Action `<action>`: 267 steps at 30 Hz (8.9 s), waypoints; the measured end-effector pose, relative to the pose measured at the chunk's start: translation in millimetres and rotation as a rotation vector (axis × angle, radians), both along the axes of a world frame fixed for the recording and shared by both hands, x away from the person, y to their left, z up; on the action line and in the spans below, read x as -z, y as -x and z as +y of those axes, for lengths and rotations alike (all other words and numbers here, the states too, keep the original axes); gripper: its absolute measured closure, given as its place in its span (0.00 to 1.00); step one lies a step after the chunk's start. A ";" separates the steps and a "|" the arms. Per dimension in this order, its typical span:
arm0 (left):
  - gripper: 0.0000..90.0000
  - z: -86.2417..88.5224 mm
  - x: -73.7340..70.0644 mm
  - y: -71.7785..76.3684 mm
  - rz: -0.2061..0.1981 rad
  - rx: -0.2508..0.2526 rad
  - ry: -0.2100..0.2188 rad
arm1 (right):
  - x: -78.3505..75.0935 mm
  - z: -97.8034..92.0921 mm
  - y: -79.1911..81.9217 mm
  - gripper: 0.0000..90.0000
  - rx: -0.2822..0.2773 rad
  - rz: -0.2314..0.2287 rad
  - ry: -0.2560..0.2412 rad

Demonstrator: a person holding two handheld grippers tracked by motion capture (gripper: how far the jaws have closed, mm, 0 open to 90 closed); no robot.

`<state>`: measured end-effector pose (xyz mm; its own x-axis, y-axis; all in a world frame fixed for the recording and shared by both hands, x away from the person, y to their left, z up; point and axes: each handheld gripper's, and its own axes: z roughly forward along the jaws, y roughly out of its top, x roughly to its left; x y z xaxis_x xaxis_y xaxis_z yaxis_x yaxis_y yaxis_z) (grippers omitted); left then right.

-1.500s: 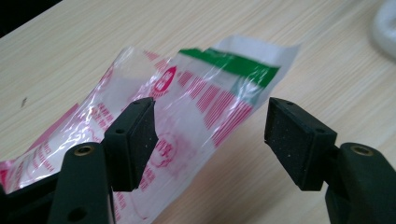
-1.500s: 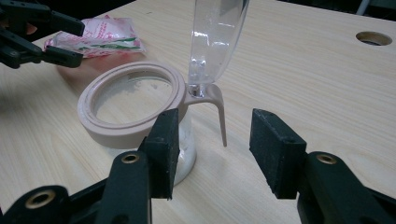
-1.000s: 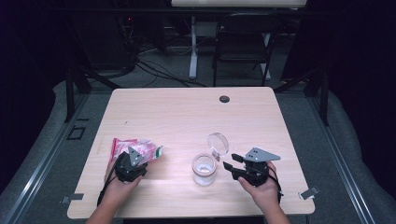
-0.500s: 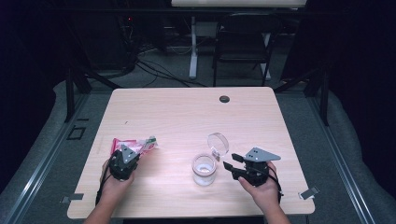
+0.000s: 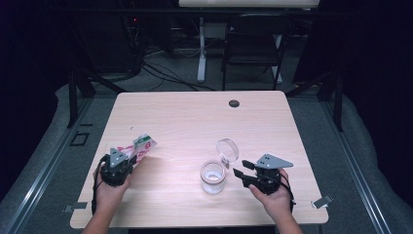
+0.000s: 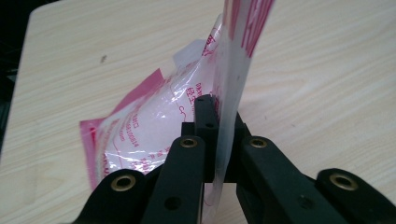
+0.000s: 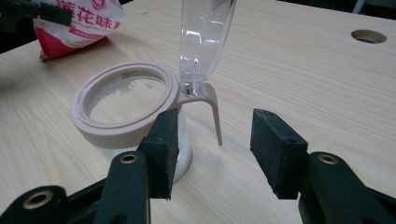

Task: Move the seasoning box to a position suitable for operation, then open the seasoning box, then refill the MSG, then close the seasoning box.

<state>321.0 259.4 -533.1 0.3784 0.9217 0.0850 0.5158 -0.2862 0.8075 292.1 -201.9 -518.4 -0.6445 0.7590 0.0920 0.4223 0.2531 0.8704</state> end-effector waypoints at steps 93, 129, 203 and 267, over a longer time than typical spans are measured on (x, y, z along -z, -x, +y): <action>0.98 -87.2 -11.1 55.6 0.029 0.496 0.213 | -31.5 123.2 -19.6 0.64 -0.443 -0.006 0.010; 0.52 -88.0 8.9 63.7 0.081 0.336 0.165 | -39.8 121.7 -13.6 1.00 -0.419 -0.082 0.017; 0.65 -99.7 34.0 47.0 0.096 0.227 -0.061 | -39.2 111.0 -8.5 0.90 -0.409 -0.106 -0.009; 0.67 -117.7 -8.6 20.6 -0.060 0.248 -0.401 | -68.5 106.4 -0.5 0.74 -0.481 -0.201 0.021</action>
